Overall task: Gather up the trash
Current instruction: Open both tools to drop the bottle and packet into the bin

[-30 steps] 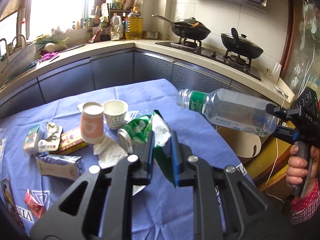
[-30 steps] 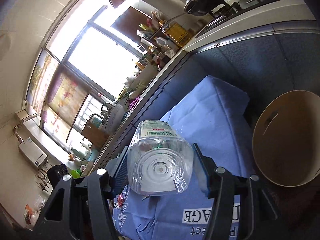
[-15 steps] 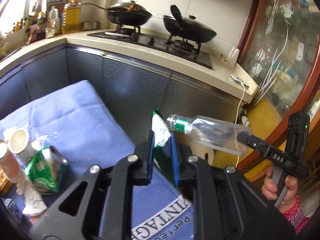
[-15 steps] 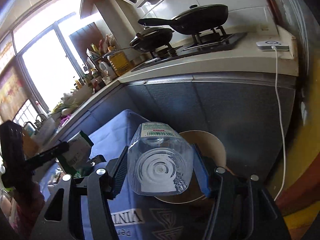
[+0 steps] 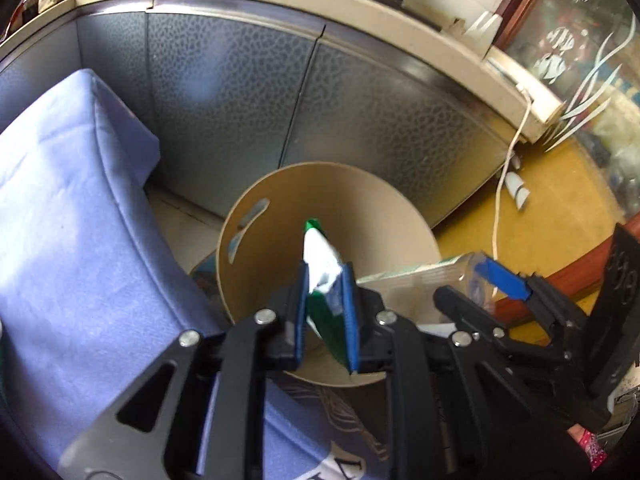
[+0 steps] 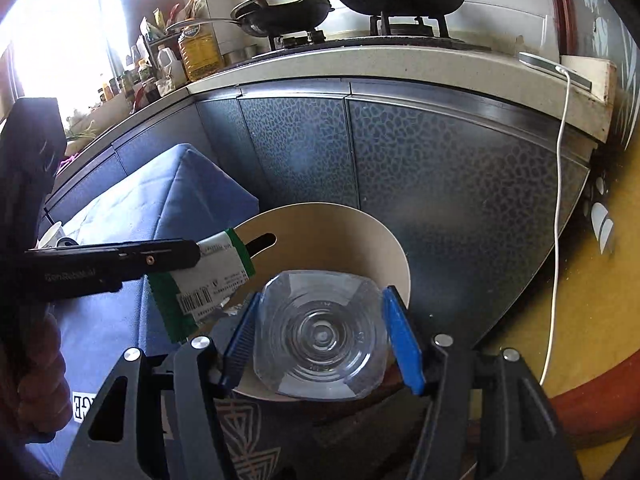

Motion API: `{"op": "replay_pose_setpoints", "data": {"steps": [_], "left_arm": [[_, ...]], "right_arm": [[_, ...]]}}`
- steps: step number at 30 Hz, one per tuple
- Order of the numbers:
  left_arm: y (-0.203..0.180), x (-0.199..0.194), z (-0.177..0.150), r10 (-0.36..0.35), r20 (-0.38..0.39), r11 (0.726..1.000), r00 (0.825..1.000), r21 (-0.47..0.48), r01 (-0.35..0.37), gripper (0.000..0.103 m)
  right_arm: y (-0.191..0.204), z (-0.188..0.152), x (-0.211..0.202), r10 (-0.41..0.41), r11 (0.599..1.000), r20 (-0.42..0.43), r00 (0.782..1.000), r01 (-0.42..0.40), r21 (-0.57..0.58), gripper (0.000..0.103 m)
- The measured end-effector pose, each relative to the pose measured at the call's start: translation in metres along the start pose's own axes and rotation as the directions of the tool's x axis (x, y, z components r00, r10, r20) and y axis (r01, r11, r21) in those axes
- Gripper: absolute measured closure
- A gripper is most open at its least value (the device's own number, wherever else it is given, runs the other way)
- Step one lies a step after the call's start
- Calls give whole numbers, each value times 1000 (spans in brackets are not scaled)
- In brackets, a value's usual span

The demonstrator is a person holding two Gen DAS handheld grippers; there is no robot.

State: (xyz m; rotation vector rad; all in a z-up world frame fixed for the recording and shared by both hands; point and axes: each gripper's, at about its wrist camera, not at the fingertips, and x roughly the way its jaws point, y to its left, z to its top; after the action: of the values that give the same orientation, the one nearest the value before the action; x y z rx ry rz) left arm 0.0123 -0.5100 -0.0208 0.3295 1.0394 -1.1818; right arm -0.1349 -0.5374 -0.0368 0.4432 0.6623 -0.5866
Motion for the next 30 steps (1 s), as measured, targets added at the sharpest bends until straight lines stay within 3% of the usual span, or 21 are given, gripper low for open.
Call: {"op": "replay_pose_setpoints", "data": {"steps": [1, 4, 5, 11, 20, 30], "left_arm": [[0, 5, -2, 10, -16, 1000, 1000, 1, -10, 86], [5, 13, -7, 44, -47, 999, 998, -10, -44, 58], [6, 13, -8, 56, -40, 998, 998, -9, -56, 55], [9, 6, -13, 74, -19, 997, 997, -5, -74, 55], [8, -6, -24, 184, 22, 982, 983, 40, -185, 55], [8, -16, -31, 188, 42, 981, 981, 48, -190, 55]], "right_arm": [[0, 0, 3, -3, 1000, 1, 1000, 3, -1, 41], [0, 0, 4, -13, 1000, 13, 1000, 13, 3, 39], [-1, -1, 5, -10, 1000, 13, 1000, 10, 10, 39], [-1, 4, 4, -6, 999, 30, 1000, 5, 39, 38], [2, 4, 7, -7, 997, 9, 1000, 7, 78, 38], [9, 3, 3, 2, 998, 8, 1000, -2, 70, 38]]}}
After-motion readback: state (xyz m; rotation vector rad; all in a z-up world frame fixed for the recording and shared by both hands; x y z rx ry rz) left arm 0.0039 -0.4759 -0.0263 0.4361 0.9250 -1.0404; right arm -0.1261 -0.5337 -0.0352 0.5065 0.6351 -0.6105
